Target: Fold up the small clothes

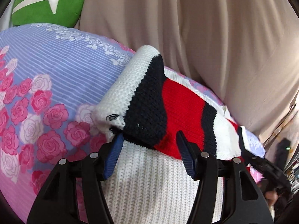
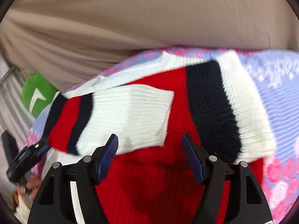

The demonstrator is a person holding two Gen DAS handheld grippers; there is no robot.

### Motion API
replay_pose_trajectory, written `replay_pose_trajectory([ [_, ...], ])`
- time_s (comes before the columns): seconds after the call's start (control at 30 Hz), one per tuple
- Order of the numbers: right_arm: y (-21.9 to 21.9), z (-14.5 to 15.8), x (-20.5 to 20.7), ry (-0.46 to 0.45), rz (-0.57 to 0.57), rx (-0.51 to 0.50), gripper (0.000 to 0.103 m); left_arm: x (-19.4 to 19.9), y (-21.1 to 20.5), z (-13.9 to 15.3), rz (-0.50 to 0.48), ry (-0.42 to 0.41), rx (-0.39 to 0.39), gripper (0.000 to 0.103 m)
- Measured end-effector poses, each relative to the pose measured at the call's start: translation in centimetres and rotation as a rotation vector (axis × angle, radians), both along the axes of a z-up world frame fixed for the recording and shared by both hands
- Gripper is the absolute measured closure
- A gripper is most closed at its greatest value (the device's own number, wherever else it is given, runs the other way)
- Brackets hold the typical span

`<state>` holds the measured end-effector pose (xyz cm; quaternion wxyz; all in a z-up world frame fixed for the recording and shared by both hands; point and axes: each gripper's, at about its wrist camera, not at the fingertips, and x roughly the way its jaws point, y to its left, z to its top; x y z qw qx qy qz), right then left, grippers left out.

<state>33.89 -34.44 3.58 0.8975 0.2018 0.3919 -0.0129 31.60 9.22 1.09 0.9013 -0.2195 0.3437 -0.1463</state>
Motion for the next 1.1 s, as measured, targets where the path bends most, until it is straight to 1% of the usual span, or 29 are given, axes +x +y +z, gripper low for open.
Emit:
replay_pose_trajectory([
  [0.03,-0.1,-0.8,0.3,0.004,-0.002,0.017,0.034,-0.3,0.2,0.3,0.013,-0.017,0.002,0.046],
  [0.07,-0.1,-1.2,0.3,-0.009,-0.002,0.008,0.034,-0.5,0.2,0.5,0.031,-0.034,0.009,0.046],
  [0.13,0.7,-0.9,0.0,-0.023,0.018,-0.044,0.032,-1.0,0.3,1.2,0.068,-0.075,0.028,0.046],
  [0.17,1.1,-0.7,-0.1,-0.036,0.037,-0.056,0.032,-0.9,0.4,1.5,0.074,-0.083,0.035,0.046],
  [0.2,1.3,-0.7,-0.1,-0.043,0.044,-0.063,0.033,-0.7,0.4,1.5,0.071,-0.080,0.036,0.046],
  [0.27,1.8,-0.7,0.2,-0.038,0.054,-0.074,0.035,0.4,0.4,1.0,0.049,-0.032,0.030,0.046],
  [0.3,1.9,-0.7,0.4,-0.042,0.053,-0.076,0.040,1.0,0.5,0.8,0.047,-0.009,0.014,0.046],
  [0.33,1.9,-0.6,0.6,-0.041,0.053,-0.075,0.049,1.2,0.7,0.8,0.055,-0.007,0.005,0.046],
  [0.37,2.0,-0.6,0.9,-0.035,0.055,-0.074,0.055,1.3,0.9,0.9,0.065,-0.008,0.014,0.048],
  [0.4,2.1,-0.6,1.4,-0.028,0.059,-0.076,0.076,1.6,0.9,1.1,0.069,-0.006,0.028,0.056],
  [0.43,2.1,-0.4,1.8,-0.014,0.068,-0.085,0.094,1.8,0.8,1.2,0.072,-0.002,0.047,0.063],
  [0.47,2.2,0.1,2.2,-0.014,0.078,-0.091,0.095,2.0,0.7,1.3,0.071,0.005,0.066,0.080],
  [0.5,2.3,0.9,2.1,-0.033,0.072,-0.110,0.095,2.3,0.5,1.4,0.063,0.015,0.081,0.096],
  [0.53,2.6,2.7,1.7,-0.088,0.075,-0.140,0.095,2.3,0.4,1.9,0.055,0.016,0.087,0.096],
  [0.57,2.8,4.8,0.9,-0.165,0.087,-0.156,0.096,2.0,0.3,2.5,0.059,0.000,0.087,0.096],
  [0.6,2.8,6.5,-0.1,-0.232,0.092,-0.164,0.096,1.5,0.0,3.3,0.069,-0.033,0.104,0.096],
  [0.63,2.5,8.4,-1.6,-0.315,0.088,-0.165,0.096,0.9,-0.5,4.0,0.074,-0.066,0.136,0.096],
  [0.67,1.8,9.1,-2.5,-0.352,0.071,-0.170,0.096,0.6,-1.0,4.2,0.072,-0.078,0.162,0.096],
  [0.7,0.8,8.6,-2.6,-0.327,0.048,-0.178,0.096,0.5,-1.6,4.0,0.060,-0.074,0.188,0.096],
  [0.73,0.0,7.4,-2.0,-0.270,0.028,-0.179,0.096,0.7,-2.4,3.2,0.033,-0.046,0.213,0.096],
  [0.8,-2.3,2.8,0.2,-0.069,-0.004,-0.154,0.096,1.4,-3.7,0.8,0.001,0.034,0.238,0.095],
  [0.83,-3.6,0.0,0.9,0.030,-0.034,-0.126,0.096,1.7,-4.0,0.1,-0.007,0.070,0.239,0.095],
  [0.87,-4.1,-0.7,0.9,0.033,-0.037,-0.082,0.096,1.5,-3.9,0.4,-0.002,0.060,0.226,0.095],
  [0.9,-4.4,-0.5,0.4,0.007,-0.042,-0.053,0.096,1.1,-3.8,0.9,0.005,0.035,0.221,0.093],
  [0.97,-4.4,0.4,-0.3,-0.045,-0.040,-0.048,0.095,0.5,-3.7,1.0,0.020,0.005,0.249,0.089],
  [1.0,-4.5,0.2,-0.2,-0.036,-0.043,-0.057,0.095,0.5,-3.4,0.5,0.020,0.026,0.238,0.088],
  [1.03,-4.6,-0.8,0.2,0.009,-0.049,-0.077,0.094,0.5,-2.9,0.3,0.020,0.048,0.203,0.088],
  [1.07,-4.8,-1.2,0.1,0.006,-0.049,-0.064,0.094,0.3,-2.2,0.2,0.024,0.044,0.157,0.086],
  [1.1,-4.9,-1.0,-0.2,0.004,-0.048,-0.050,0.091,0.0,-1.6,0.3,0.035,0.033,0.144,0.080],
])
